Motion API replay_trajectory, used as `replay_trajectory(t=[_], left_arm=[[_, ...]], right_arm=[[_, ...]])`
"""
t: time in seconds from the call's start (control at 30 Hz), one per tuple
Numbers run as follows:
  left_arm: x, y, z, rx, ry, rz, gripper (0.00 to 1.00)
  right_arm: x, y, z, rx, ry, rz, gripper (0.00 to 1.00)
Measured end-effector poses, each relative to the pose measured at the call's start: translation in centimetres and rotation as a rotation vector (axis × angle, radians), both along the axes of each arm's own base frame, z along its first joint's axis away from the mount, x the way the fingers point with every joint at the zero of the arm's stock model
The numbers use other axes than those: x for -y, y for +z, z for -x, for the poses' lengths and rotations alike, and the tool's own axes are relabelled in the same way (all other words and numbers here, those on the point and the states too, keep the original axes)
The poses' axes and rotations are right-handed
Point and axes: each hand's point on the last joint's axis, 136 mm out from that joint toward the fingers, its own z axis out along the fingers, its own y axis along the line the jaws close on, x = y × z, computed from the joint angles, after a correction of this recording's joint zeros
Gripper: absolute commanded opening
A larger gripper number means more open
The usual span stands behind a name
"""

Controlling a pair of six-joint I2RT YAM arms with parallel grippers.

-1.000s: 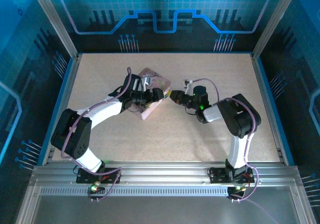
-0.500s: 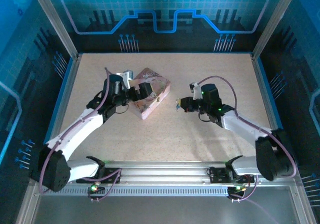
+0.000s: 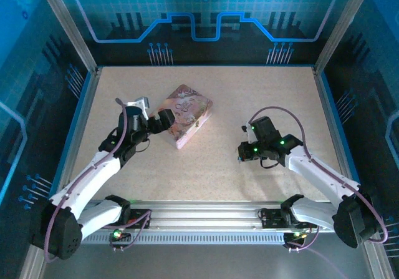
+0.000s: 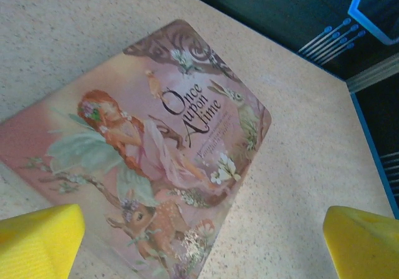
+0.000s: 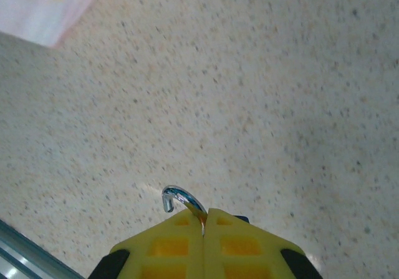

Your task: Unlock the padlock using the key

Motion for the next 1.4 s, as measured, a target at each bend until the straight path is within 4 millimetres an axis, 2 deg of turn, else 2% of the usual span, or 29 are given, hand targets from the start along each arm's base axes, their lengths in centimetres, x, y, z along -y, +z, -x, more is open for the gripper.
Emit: replay_trajectory(t=[0.2,0.5,0.67,1.2,1.4], left_arm=[[-0.4,0.3,-0.2,0.019,0.019,-0.001,0.99],[-0.4,0.4,-0.3,0.03,0.011,-0.012,0.99],[-0.4,0.3,-0.3,0.031,0.006,-0.024,0.99],[-0.4,0.3,-0.3,0.034,-0.001,-0.036,0.99],[-0.4,0.1,-0.2,0.026,-0.006,-0.039,0.99]], right_arm=[[0.3,-2.0,0.6,-0.083,0.006,0.075,0.0],[-0.3,-5.5,0.3,-0.196,0.034,0.156,0.0],[-0.8,-6.8,-0.2,-0.221,0.039,0.17,0.0],[-1.3,-8.1,-1.0,-0.238,0.044,0.182,0.06],[-1.2,-8.1,-1.1,-0.226,0.058,0.19,0.19]])
